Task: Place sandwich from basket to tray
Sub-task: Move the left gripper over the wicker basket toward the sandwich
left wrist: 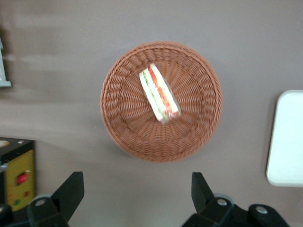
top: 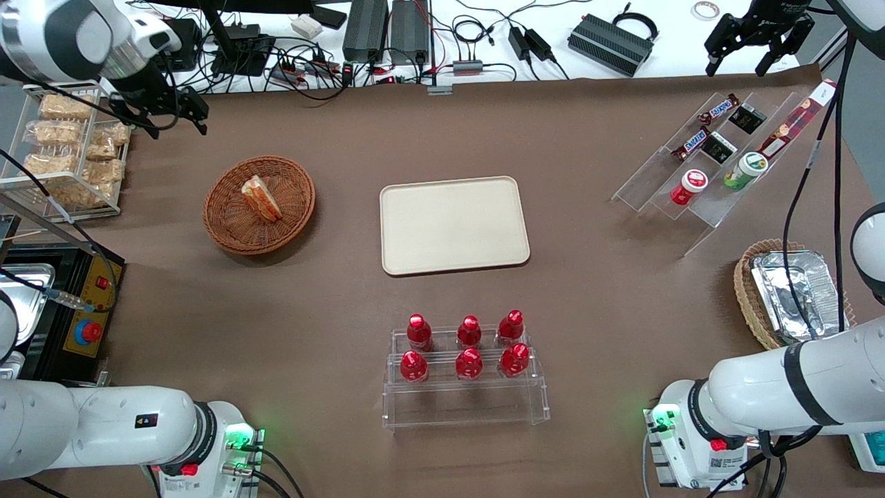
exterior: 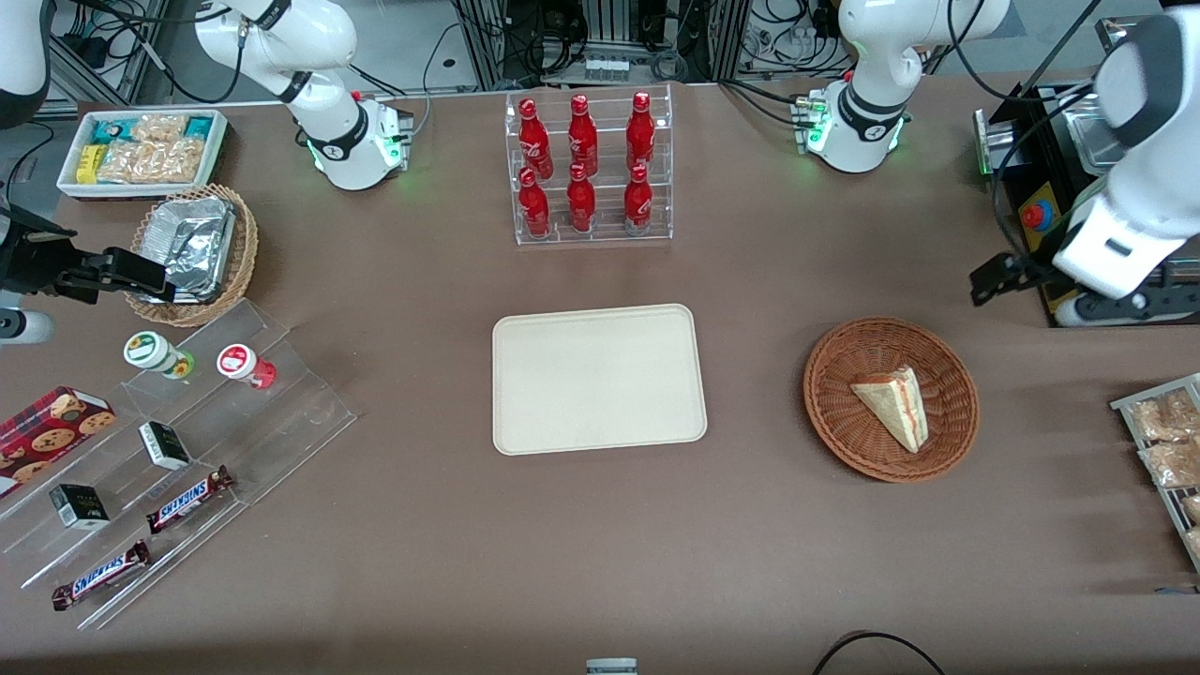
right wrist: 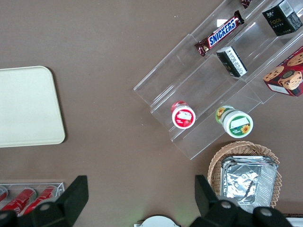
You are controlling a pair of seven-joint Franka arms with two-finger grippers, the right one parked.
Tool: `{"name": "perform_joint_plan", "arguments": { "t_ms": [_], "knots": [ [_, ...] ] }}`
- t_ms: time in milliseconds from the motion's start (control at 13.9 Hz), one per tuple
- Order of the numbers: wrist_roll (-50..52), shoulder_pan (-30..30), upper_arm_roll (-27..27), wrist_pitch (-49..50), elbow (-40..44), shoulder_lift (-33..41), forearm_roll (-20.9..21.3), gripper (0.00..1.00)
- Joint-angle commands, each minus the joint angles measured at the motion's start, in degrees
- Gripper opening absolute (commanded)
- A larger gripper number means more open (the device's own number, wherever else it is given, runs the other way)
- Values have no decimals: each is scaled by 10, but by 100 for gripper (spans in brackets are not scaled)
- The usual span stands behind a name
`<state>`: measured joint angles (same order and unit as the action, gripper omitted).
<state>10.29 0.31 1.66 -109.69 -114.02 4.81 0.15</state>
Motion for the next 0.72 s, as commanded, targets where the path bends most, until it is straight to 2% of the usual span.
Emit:
{"name": "perform_joint_plan", "arguments": {
  "t_ms": [0, 144, 504, 648],
  "knots": [
    [91, -3, 4, -119, -98, 12, 2, 100],
    [129, -3, 5, -210, -144, -5, 0, 100],
    [252, -10, 30, -272, -144, -87, 3, 100],
    [258, -10, 32, -300, -144, -118, 4, 100]
  ]
}}
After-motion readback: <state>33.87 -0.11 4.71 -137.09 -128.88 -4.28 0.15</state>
